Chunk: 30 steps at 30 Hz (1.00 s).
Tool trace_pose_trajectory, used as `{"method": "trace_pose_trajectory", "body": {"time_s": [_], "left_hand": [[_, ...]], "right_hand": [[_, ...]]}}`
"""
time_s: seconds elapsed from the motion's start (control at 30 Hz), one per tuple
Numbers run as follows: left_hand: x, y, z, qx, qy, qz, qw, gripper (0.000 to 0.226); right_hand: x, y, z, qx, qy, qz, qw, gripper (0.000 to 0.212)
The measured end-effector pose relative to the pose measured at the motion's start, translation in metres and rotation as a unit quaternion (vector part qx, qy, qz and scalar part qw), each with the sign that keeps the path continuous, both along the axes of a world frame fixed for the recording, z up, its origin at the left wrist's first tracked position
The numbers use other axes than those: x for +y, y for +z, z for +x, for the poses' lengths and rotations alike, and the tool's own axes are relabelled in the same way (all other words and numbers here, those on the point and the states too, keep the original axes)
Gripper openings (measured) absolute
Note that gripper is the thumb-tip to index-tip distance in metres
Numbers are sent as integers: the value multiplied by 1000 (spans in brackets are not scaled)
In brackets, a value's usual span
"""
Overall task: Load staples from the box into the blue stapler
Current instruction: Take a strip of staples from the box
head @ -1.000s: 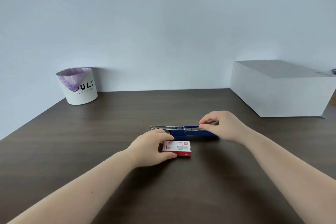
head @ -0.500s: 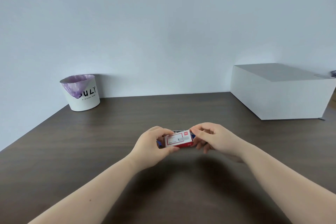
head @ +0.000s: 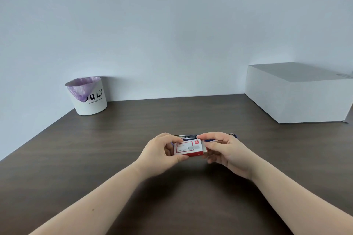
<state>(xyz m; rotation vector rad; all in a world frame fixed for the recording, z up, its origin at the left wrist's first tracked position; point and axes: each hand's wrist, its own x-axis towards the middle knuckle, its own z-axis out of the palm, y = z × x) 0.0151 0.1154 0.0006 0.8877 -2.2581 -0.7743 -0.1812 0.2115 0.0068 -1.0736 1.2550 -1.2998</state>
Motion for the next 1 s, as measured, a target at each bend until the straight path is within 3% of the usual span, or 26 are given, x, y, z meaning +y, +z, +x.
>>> {"method": "trace_pose_trajectory", "body": {"time_s": [0.17, 0.37, 0.8, 1.0], "left_hand": [[-1, -3, 4, 9, 7, 13, 1000, 35], [-2, -1, 6, 2, 1, 5, 1000, 35], [-13, 27, 23, -6, 17, -2, 1000, 36], [-12, 32, 25, -28, 16, -32, 999, 35]], "right_hand": [[-2, -2, -1, 2, -9, -6, 1000, 21], [-3, -3, 3, 99, -25, -9, 995, 29], [-1, -4, -9, -5, -35, -9, 999, 22], [-2, -3, -6, 19, -35, -14, 999, 23]]}}
